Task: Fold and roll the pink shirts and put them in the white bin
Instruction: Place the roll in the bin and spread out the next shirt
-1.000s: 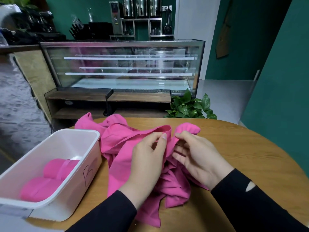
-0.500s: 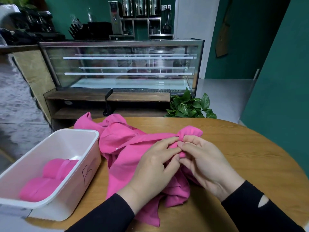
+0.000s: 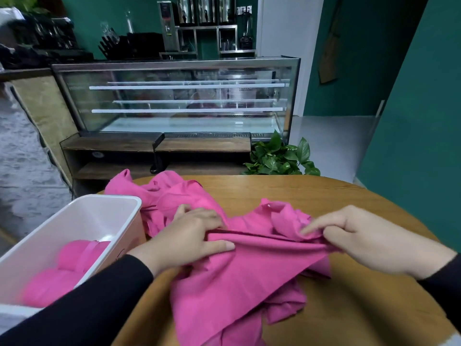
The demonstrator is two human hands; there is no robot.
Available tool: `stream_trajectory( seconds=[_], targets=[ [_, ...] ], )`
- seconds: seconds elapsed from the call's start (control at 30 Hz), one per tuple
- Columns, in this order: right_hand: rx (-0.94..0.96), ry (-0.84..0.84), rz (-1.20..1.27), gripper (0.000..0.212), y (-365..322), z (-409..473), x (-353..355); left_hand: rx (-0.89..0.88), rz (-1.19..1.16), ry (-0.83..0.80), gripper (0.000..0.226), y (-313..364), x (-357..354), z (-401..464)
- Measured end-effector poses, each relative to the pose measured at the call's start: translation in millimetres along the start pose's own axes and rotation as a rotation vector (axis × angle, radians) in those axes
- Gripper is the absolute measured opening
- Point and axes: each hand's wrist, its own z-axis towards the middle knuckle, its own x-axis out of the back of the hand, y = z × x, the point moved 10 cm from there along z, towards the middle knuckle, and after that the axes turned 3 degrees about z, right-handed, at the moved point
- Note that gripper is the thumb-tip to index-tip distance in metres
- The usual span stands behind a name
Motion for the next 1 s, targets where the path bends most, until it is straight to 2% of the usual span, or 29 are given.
stream_trajectory(
  seconds=[0.07,0.13,0.2,0.27,0.3,0.37,0.4,0.43,0.47,0.53,0.63,0.67,0.7,0.83,0.93,1.0],
  targets=[
    [-0.029,-0.081,-0.146,0.049,10,-3,4,-0.027,0.074,-0.094,0.091,-9,1,2],
    [-0.038,-0.08,-0.281,0.044,19,-4,16,0.068,0.053,-0.172,0.095,-25,2,5],
    [-0.004,0.029,-0.361,0.043,24,0,37,0.25,-0.033,-0.33,0.082,-46,-6,5],
    [0.042,0.148,-0.391,0.045,28,4,54,0.286,0.034,-0.457,0.058,-49,-11,8],
    [0.067,0.186,-0.396,0.044,27,7,57,0.248,0.121,-0.398,0.049,-45,-2,17],
    [0.102,0.204,-0.395,0.043,24,13,57,0.181,0.272,-0.06,0.033,-28,34,39],
    [0.132,0.2,-0.383,0.045,22,17,55,0.153,0.217,0.102,0.025,-19,48,50],
    [0.156,0.196,-0.363,0.049,21,18,52,0.126,0.102,0.167,0.02,-12,52,60],
    [0.176,0.192,-0.333,0.053,18,20,51,0.101,-0.029,0.148,0.023,-4,49,71],
    [0.213,0.18,-0.262,0.055,15,24,47,0.061,-0.177,-0.01,0.041,9,23,94],
    [0.254,0.172,-0.178,0.044,8,28,44,-0.002,-0.371,-0.256,0.067,45,-19,113],
    [0.257,0.168,-0.172,0.042,7,30,44,-0.022,-0.45,-0.319,0.068,60,-31,116],
    [0.258,0.167,-0.171,0.042,8,32,44,-0.05,-0.499,-0.345,0.059,73,-41,122],
    [0.262,0.155,-0.187,0.048,11,39,48,-0.105,-0.553,-0.273,0.034,87,-69,143],
    [0.265,0.167,-0.208,0.047,12,42,56,-0.042,-0.628,-0.219,0.013,75,-70,148],
    [0.263,0.223,-0.195,0.048,10,43,71,0.052,-0.617,-0.099,0.028,50,-55,151]
  ],
)
